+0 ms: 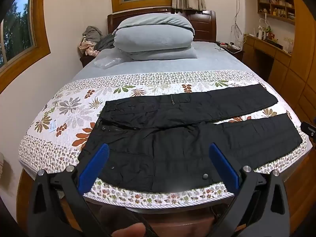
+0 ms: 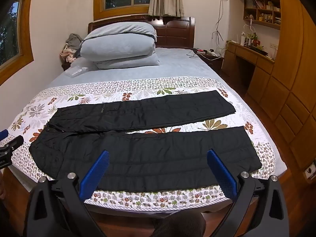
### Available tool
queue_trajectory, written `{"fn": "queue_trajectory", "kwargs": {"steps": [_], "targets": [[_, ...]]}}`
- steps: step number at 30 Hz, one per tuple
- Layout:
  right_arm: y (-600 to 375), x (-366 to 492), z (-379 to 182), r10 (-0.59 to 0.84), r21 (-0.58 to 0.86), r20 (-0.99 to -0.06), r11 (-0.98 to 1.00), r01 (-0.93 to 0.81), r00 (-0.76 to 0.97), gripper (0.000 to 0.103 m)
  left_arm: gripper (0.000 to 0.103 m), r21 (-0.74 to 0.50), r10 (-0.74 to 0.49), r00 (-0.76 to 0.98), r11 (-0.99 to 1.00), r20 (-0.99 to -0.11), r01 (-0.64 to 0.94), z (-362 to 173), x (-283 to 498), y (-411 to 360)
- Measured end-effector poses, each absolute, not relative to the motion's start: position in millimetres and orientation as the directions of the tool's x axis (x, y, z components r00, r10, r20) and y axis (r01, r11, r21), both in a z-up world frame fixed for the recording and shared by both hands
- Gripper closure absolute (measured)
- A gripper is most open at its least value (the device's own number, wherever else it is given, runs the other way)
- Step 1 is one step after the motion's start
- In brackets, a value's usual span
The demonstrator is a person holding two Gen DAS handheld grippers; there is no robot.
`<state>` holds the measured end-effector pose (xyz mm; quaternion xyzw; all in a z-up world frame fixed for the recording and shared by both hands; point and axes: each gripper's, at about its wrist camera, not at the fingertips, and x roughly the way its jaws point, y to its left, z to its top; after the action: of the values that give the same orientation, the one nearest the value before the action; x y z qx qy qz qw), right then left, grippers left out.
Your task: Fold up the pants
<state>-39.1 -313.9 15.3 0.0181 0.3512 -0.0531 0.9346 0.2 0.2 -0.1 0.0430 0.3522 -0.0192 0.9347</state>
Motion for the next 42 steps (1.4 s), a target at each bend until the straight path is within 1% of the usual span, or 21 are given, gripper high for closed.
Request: {"fn": "queue_trajectory", "kwargs": {"steps": [42], "targets": [[-315.0, -39.1, 14.2, -0.085, 0.000, -0.659, 0.994, 0.113, 0.748, 0.003, 0.002, 0.065, -0.006, 0.750, 0.996, -0.661, 0.066, -4.1, 1.7, 5.3]]}}
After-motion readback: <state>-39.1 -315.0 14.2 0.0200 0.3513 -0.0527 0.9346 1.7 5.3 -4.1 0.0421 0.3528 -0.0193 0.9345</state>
